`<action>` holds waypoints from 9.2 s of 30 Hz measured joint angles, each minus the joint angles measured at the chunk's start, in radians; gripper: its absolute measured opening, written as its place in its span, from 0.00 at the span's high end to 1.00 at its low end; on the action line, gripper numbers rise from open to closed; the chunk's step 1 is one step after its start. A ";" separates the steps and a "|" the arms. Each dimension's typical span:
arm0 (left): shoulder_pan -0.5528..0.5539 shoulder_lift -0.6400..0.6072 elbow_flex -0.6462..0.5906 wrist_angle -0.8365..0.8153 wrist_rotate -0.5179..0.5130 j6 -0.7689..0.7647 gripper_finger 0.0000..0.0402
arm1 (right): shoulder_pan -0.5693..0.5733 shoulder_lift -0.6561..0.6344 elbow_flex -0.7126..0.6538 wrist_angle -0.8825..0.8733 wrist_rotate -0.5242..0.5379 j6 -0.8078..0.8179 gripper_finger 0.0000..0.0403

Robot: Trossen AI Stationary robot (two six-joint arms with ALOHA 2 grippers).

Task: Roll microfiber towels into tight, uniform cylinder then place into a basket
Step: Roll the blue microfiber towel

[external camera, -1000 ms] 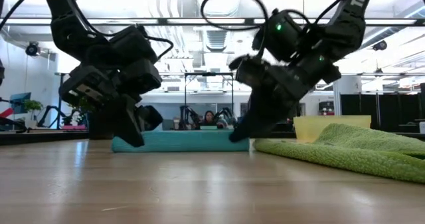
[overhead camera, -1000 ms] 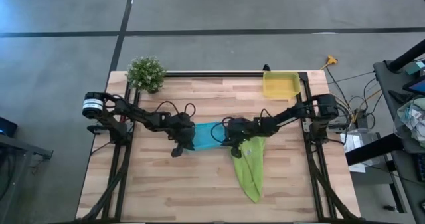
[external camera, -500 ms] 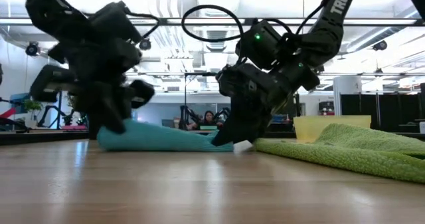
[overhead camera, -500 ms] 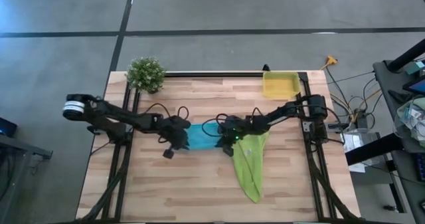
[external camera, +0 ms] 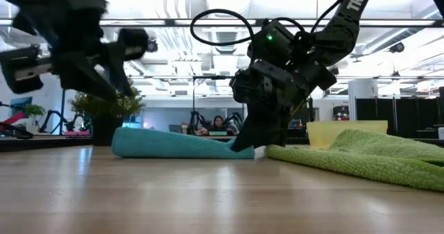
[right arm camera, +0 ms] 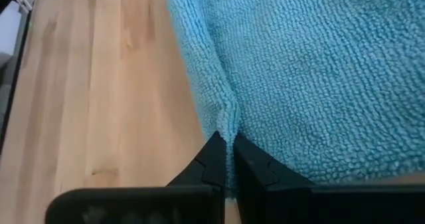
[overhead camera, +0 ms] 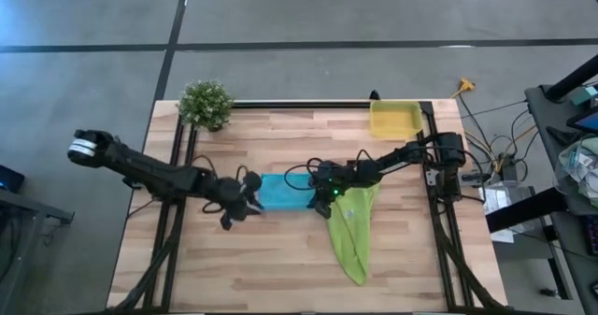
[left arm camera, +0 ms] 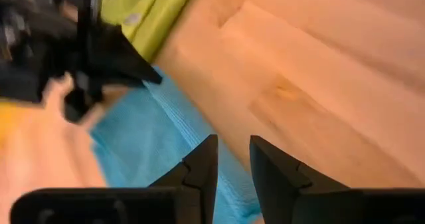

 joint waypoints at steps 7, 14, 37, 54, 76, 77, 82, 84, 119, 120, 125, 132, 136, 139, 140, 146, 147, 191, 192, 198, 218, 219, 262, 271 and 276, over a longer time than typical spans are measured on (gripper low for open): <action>-0.135 0.160 -0.002 0.058 -0.242 0.104 0.82 | -0.002 -0.001 -0.001 0.031 -0.052 0.070 0.98; -0.152 0.345 0.037 0.064 -0.350 0.103 0.82 | -0.003 -0.001 -0.002 0.067 -0.118 0.181 0.98; -0.152 0.222 0.036 0.158 -0.390 0.084 0.82 | 0.004 -0.002 -0.004 0.063 -0.114 0.166 0.98; -0.087 0.462 0.226 0.038 -0.304 -0.335 0.45 | 0.007 -0.006 -0.007 0.083 -0.083 0.106 0.98; -0.032 0.541 0.323 -0.086 -0.210 -0.395 0.89 | 0.011 -0.035 -0.013 0.082 -0.062 0.055 0.98; -0.031 0.545 0.323 -0.084 -0.198 -0.396 0.92 | 0.011 -0.035 -0.013 0.082 -0.062 0.055 0.98; -0.006 0.555 0.332 -0.083 -0.092 -0.423 0.99 | 0.010 -0.035 -0.014 0.081 -0.063 0.010 0.98; 0.016 0.554 0.333 -0.084 -0.041 -0.449 0.99 | 0.011 -0.035 -0.014 0.081 -0.063 -0.022 0.98; 0.302 0.666 0.321 0.110 0.869 -0.826 1.00 | 0.379 -0.220 -0.012 -0.130 0.720 -1.244 0.70; 0.308 0.669 0.321 0.110 0.872 -0.825 1.00 | 0.391 -0.220 -0.012 -0.128 0.760 -1.281 0.68; 0.339 0.685 0.318 0.117 0.891 -0.817 1.00 | 0.430 -0.218 -0.012 -0.126 0.904 -1.443 0.63; 0.373 0.714 0.327 0.119 0.920 -0.817 1.00 | 0.441 -0.216 -0.012 -0.112 0.944 -1.656 0.66; 0.378 0.715 0.327 0.118 0.900 -0.817 1.00 | 0.441 -0.191 -0.012 -0.105 0.944 -1.751 0.67; 0.378 0.715 0.325 0.119 0.881 -0.814 1.00 | 0.441 -0.160 -0.012 -0.102 0.937 -1.794 0.67; 0.378 0.715 0.324 0.120 0.871 -0.811 1.00 | 0.441 -0.150 -0.012 -0.098 0.932 -1.797 0.67; 0.378 0.714 0.310 0.127 0.789 -0.805 1.00 | 0.441 -0.100 0.015 -0.097 0.924 -1.799 0.67; 0.378 0.715 0.308 0.127 0.765 -0.805 1.00 | 0.441 -0.099 0.020 -0.098 0.925 -1.799 0.67; 0.367 0.711 0.109 0.455 0.562 -0.818 1.00 | 0.130 -0.031 0.175 -0.081 0.277 -0.943 0.98; 0.367 0.711 0.101 0.480 0.561 -0.821 1.00 | 0.122 -0.017 0.173 -0.082 0.276 -0.944 0.98; 0.365 0.711 0.075 0.527 0.547 -0.818 1.00 | 0.064 0.064 0.167 -0.018 0.258 -0.945 0.98; 0.270 0.615 -0.008 0.517 0.404 -0.572 1.00 | -0.063 0.138 0.126 0.088 -0.143 -0.647 0.98; 0.257 0.599 -0.009 0.512 0.378 -0.558 1.00 | -0.061 0.138 0.125 0.088 -0.146 -0.634 0.98; -0.478 0.530 0.095 0.183 -0.898 0.100 0.65 | -0.053 0.184 0.116 0.170 -0.171 -0.521 0.98; -0.481 0.430 0.189 -0.273 -0.862 0.076 0.57 | -0.053 0.184 0.107 0.184 -0.169 -0.516 0.98; -0.478 0.405 0.158 -0.335 -0.788 0.103 0.57 | -0.053 0.184 0.106 0.192 -0.171 -0.514 0.98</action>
